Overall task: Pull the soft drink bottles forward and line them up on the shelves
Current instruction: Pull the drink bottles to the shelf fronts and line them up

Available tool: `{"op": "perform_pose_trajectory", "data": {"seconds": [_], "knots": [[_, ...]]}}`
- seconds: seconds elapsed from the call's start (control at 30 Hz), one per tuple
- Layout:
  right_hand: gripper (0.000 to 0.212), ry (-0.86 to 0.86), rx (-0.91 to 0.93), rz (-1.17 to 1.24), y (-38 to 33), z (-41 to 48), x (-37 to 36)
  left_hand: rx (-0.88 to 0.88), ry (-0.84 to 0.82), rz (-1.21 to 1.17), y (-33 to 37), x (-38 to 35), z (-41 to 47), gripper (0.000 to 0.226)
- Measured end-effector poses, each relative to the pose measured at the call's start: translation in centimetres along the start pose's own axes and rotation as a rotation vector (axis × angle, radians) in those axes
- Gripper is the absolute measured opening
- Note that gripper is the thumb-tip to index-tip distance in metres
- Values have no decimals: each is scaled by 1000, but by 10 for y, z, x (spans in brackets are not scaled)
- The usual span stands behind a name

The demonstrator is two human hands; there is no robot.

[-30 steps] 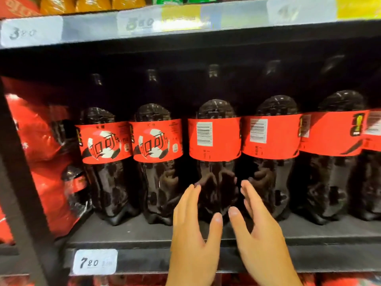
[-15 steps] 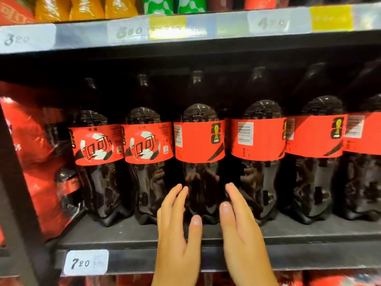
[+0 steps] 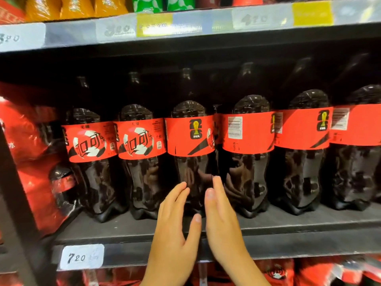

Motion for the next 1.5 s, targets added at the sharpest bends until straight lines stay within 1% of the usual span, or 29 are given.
{"op": "perform_pose_trajectory", "data": {"seconds": [0.07,0.13,0.17,0.23,0.33,0.4,0.47,0.5,0.57,0.63,0.7,0.8,0.93,1.0,1.1,1.13,1.17,1.23,1.3,1.37,1.5], "knots": [[68,-2,37,-65,-2,-6,-9,30,5,30,-5,1,-1,56],[62,50,78,-110,-2,-11,-3,63,37,27,-7,5,0,54],[59,78,92,-117,-2,-10,4,56,57,35,-6,7,1,51],[61,107,92,-112,-3,-6,15,13,57,67,1,7,2,52],[70,16,76,-125,-4,2,4,64,22,60,-3,1,4,57],[70,-16,71,-165,-7,0,-6,98,24,34,-8,0,5,59],[69,53,105,-189,-10,-9,-6,134,44,-15,-10,5,6,55],[67,94,136,-201,-13,-13,-4,132,74,-24,-9,10,6,49],[62,130,156,-196,-15,-16,1,75,114,-7,0,17,5,40],[67,79,96,-133,-9,-9,1,38,89,3,5,10,4,42],[74,-3,21,-106,0,-3,-3,60,50,23,1,2,3,49],[78,-15,59,-165,-1,-5,-8,74,66,39,-4,3,6,48],[74,-49,134,-199,-3,-13,-11,86,81,56,-9,1,6,43],[66,21,167,-141,-11,-13,8,65,99,88,-2,2,4,40],[28,327,298,-115,-20,-18,68,8,75,78,18,-7,3,40],[24,414,316,-139,-20,-21,90,-18,57,48,27,-16,3,39],[23,458,304,-160,-16,-20,106,-25,31,8,34,-24,5,38],[31,460,221,-207,-6,-13,127,7,-35,-78,42,-45,8,45],[46,379,110,-242,8,-5,128,44,-108,-131,48,-63,8,52],[54,321,65,-274,14,-2,130,39,-152,-162,60,-79,11,57],[70,218,28,-232,15,1,110,26,-110,-121,60,-82,15,56]]}}
Point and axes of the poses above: each hand's wrist, its own z-axis towards the middle knuckle, its own x-axis out of the back of the hand, y = z × x, the point moved 9 cm from there along z, towards the middle knuckle, and after that the axes turned 5 degrees about -z, right-handed, at the moved point
